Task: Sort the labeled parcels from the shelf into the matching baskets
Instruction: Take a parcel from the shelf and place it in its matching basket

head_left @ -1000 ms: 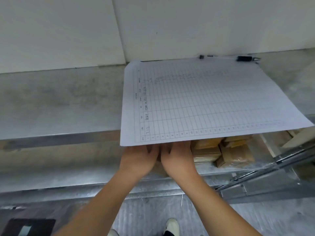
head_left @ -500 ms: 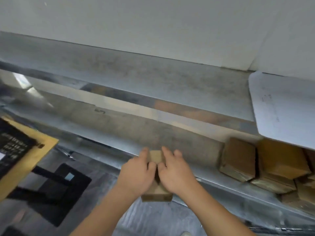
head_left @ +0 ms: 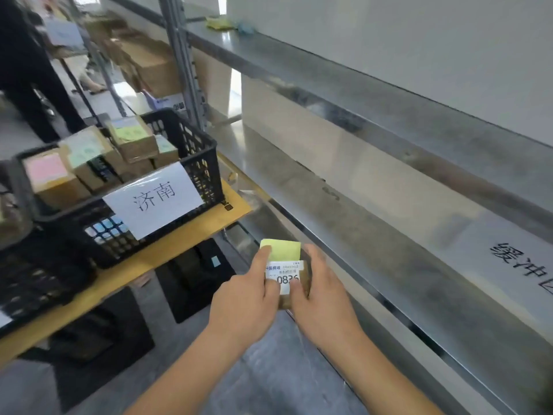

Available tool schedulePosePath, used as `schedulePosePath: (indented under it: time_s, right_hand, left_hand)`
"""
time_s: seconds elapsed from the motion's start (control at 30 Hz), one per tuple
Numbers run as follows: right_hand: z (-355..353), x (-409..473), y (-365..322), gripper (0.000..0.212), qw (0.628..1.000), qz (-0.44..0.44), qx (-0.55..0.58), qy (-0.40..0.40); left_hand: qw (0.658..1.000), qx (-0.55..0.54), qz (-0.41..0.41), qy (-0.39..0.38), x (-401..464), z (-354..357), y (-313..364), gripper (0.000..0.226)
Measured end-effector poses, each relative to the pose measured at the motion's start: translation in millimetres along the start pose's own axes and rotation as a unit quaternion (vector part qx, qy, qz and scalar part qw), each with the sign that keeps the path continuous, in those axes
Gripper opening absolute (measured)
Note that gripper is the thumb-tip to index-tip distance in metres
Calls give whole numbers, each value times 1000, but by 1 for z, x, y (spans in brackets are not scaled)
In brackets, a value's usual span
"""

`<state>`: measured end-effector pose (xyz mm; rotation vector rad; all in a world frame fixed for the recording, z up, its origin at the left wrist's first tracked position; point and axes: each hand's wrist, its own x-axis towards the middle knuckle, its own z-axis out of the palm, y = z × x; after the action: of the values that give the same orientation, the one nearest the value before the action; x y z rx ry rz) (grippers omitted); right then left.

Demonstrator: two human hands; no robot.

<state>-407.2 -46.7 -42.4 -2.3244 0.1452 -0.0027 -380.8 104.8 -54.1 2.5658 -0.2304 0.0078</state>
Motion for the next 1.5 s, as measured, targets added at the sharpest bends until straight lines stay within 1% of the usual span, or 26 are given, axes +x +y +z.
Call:
schedulePosePath:
  time_s: [0.03, 0.07, 0.13, 0.2, 0.23, 0.33, 0.43, 0.53, 0.6, 0.67, 0.77, 0.8, 0.9, 1.0, 1.1, 1.2, 1.4, 1.5]
  right_hand:
    - [12, 5, -9, 53, 1000, -18, 0, -17]
    - [22, 9, -19, 51, 999, -33, -2, -34]
    - [40, 15, -35, 39, 997, -62, 10, -53]
    - [54, 22, -52, 23, 994, -82, 37, -55]
    - [60, 26, -60, 20, 993, -93, 52, -52]
    - [76, 39, -83, 32, 989, -90, 97, -60]
    - [96, 56, -94, 45, 987, -83, 117, -79]
    - [118, 80, -103, 57, 983, -86, 124, -105]
    - [130, 97, -113, 60, 981, -83, 133, -118]
    - [139, 117, -125, 53, 977, -81, 148, -127]
    - [152, 150, -142, 28, 970, -92, 155, -164]
    - [157, 160, -149, 25, 967, -91, 155, -183]
    - [174, 185, -172, 29, 954, -88, 169, -232]
    - [195, 197, -200, 31, 928, -60, 218, -295]
    - [218, 196, -229, 26, 904, -53, 256, -337]
    - [240, 192, -263, 26, 897, -54, 263, -351]
    - [313, 165, -334, 12, 900, -74, 259, -343]
    - [351, 144, -367, 18, 905, -79, 252, -334]
  left_hand:
    - [1000, -4, -12, 7, -1, -10, -12, 42]
    - [999, -17, -25, 19, -3, -19, -23, 34]
    - [997, -45, -46, 45, -8, -38, -41, 23]
    - [995, -50, -58, 64, -12, -52, -56, 31]
    - [994, -52, -67, 74, -13, -57, -63, 37]
    - [982, -79, -124, 119, -12, -70, -80, 47]
    - [970, -91, -159, 157, -7, -80, -96, 48]
    - [970, -65, -177, 155, 6, -86, -113, 39]
    - [966, -54, -200, 157, 18, -89, -125, 34]
    - [961, -44, -213, 168, 29, -94, -134, 37]
    - [956, -49, -217, 192, 45, -105, -143, 42]
    - [952, -59, -223, 200, 50, -110, -146, 45]
    - [940, -56, -249, 228, 60, -125, -160, 51]
    - [930, -33, -266, 251, 59, -143, -178, 54]
    - [920, -18, -281, 271, 46, -162, -198, 55]
    - [911, 4, -298, 284, 29, -184, -225, 56]
    - [899, 19, -332, 285, -6, -232, -300, 68]
    - [900, 8, -330, 283, -26, -255, -336, 66]
